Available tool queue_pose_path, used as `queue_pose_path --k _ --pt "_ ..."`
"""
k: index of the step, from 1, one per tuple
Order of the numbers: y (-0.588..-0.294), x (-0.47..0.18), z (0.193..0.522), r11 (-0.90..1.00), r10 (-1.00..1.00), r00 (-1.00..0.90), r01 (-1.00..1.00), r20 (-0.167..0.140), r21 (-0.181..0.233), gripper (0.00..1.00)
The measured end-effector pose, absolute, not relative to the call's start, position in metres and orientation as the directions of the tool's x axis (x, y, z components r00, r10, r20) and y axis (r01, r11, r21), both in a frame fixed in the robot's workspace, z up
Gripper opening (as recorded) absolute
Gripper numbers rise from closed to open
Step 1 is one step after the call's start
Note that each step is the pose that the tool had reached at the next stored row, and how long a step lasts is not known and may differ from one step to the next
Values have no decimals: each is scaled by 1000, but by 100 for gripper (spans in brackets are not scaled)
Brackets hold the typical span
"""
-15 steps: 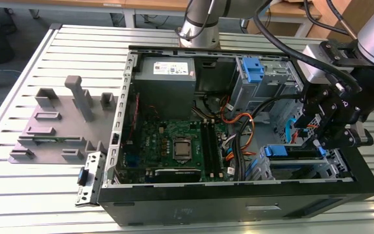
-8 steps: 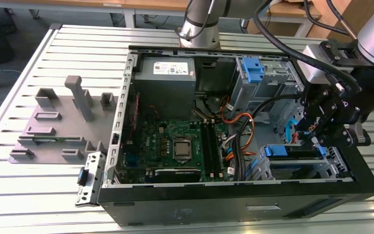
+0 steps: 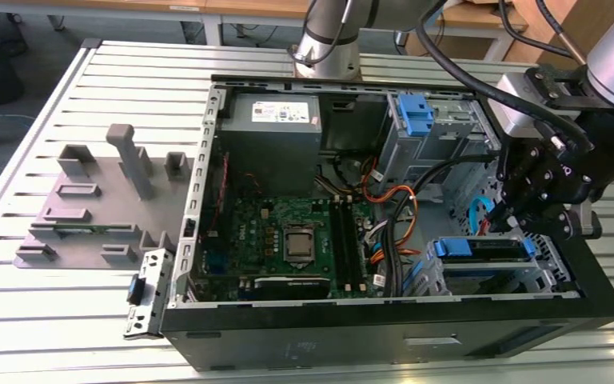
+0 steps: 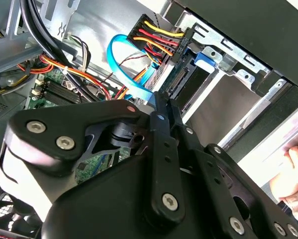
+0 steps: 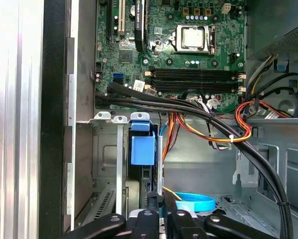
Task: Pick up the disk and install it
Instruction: 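Insert the first disk wire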
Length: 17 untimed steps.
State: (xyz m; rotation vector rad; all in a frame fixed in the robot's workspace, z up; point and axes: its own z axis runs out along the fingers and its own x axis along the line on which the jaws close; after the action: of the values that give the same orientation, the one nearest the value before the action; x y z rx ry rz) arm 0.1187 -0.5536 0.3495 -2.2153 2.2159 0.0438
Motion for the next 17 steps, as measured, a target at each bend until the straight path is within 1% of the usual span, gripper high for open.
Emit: queue_pose_path --k 17 --pt "-554 118 348 0 -1000 0 -1000 -25 14 16"
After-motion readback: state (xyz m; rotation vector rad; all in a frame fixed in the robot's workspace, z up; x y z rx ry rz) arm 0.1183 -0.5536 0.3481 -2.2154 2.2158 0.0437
